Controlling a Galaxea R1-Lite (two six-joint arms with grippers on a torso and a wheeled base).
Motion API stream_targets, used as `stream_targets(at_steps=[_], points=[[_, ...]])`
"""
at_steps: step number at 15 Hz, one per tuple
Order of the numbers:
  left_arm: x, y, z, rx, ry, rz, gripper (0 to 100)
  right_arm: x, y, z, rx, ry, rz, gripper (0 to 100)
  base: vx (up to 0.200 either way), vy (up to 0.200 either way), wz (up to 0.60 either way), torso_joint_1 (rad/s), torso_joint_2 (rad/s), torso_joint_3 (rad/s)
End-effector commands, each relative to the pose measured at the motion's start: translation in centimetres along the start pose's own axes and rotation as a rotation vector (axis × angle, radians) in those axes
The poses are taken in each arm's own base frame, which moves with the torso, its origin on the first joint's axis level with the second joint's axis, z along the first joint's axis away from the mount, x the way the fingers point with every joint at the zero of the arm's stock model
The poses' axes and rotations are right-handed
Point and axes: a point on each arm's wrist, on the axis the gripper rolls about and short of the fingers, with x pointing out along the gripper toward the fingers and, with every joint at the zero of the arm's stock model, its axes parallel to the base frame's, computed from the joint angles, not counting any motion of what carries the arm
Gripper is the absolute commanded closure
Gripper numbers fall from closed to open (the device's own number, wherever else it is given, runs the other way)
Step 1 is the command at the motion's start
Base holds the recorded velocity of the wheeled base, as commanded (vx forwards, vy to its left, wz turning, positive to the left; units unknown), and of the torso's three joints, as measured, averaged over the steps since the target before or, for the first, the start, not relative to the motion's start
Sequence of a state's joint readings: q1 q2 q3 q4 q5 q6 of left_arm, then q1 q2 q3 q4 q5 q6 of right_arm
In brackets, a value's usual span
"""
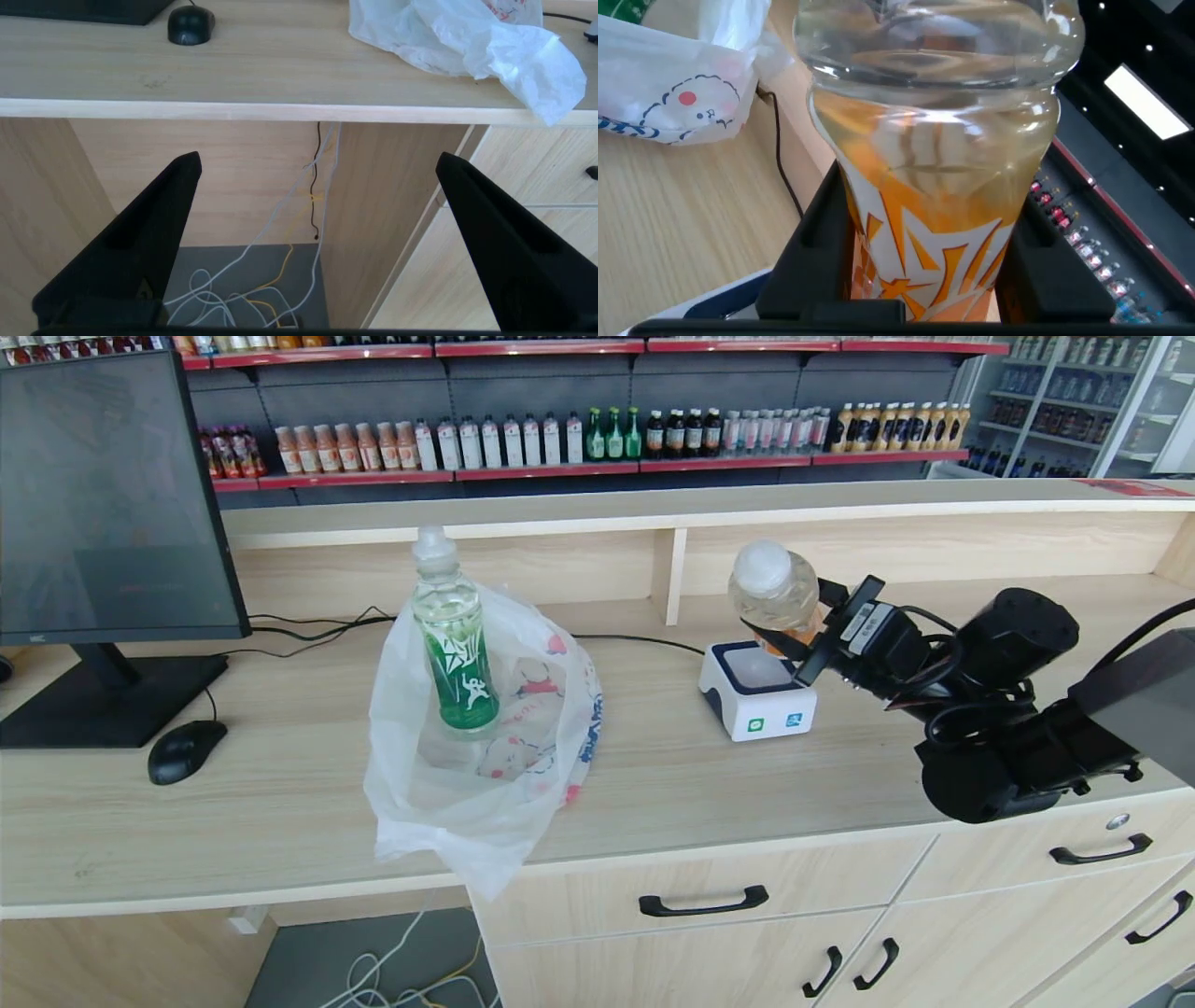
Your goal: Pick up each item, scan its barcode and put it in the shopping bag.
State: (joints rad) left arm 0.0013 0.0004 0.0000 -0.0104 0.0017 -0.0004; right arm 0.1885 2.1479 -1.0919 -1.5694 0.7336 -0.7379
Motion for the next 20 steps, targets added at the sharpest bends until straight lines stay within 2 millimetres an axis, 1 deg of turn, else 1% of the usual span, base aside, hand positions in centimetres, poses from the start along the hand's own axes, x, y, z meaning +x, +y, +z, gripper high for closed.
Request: stream_targets(at_steps=[1, 11, 15, 17, 20], points=[[0.0, 0.0, 0.0, -0.001, 0.001, 0.0, 0, -0.4, -0.2, -0.5, -0.005, 0.012, -0.001, 100, 0.0, 0.0, 0.0, 0.0, 0.0, 0.0], [0.0, 0.0, 0.0, -0.001, 0.004, 0.0, 0, -0.6, -0.1, -0.6, -0.008, 0.019, 0.001, 100, 0.0, 0.0, 0.0, 0.0, 0.0, 0.0], [0.0, 0.0, 0.0, -0.001, 0.004, 0.0, 0, -0.3, 0.6, -0.3, 0.007, 0.015, 0.012, 100, 0.0, 0.0, 0.0, 0.0, 0.0, 0.0], [0.0, 0.0, 0.0, -0.001, 0.004, 0.0, 0, -0.3, 0.4, -0.1, 0.008, 0.012, 0.009, 100, 0.0, 0.0, 0.0, 0.0, 0.0, 0.0], [0.0, 0.0, 0.0, -0.001, 0.004, 0.0, 0, -0.1, -0.9, 1.3, 0.042, -0.009, -0.018, 100, 0.0, 0.0, 0.0, 0.0, 0.0, 0.0]])
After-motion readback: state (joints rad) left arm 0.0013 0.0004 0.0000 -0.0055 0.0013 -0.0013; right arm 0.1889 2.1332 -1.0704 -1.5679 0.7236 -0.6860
